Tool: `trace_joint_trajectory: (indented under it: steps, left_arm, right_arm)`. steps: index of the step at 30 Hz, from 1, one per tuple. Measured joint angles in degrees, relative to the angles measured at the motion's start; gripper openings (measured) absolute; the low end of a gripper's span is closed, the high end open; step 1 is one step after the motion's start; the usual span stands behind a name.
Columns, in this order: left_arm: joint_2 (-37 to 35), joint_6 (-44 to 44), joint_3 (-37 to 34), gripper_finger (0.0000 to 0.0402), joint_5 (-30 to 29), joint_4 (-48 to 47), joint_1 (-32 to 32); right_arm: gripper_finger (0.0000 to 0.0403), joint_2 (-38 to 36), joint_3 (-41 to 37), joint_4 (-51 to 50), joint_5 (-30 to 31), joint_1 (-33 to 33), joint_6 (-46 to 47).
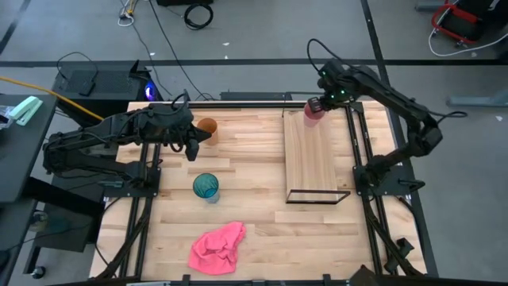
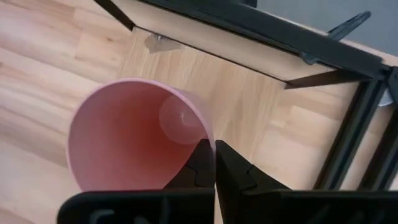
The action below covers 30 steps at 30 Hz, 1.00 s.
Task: Stack small to large cups/mugs on shelf
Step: Put the pink cup on the shelf
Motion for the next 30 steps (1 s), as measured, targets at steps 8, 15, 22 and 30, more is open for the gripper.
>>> trace_joint_trajectory:
  steps: [8, 15, 22, 30]
  left_arm:
    - [0.00, 0.34, 0.00, 0.0017, -0.02, 0.00, 0.00]
    - [0.02, 0.48, 0.00, 0.0024, -0.02, 0.00, -0.02]
    - [0.02, 0.52, 0.00, 0.0031, -0.02, -0.02, -0.01]
    - [0.02, 0.63, 0.00, 0.0027, -0.04, -0.02, 0.00]
  right_arm:
    - [0.0001, 2.85, 0.00, 0.31, -2.11, -1.97, -2.55]
    - [0.0001, 4.98, 0.00, 0.33, -2.31, -2.37, -3.98]
    - [0.0001, 5.43, 0.00, 1.66, -2.32, -2.35, -4.29]
    - [0.0000, 5.43, 0.00, 1.69, -2.33, -2.35, -4.41]
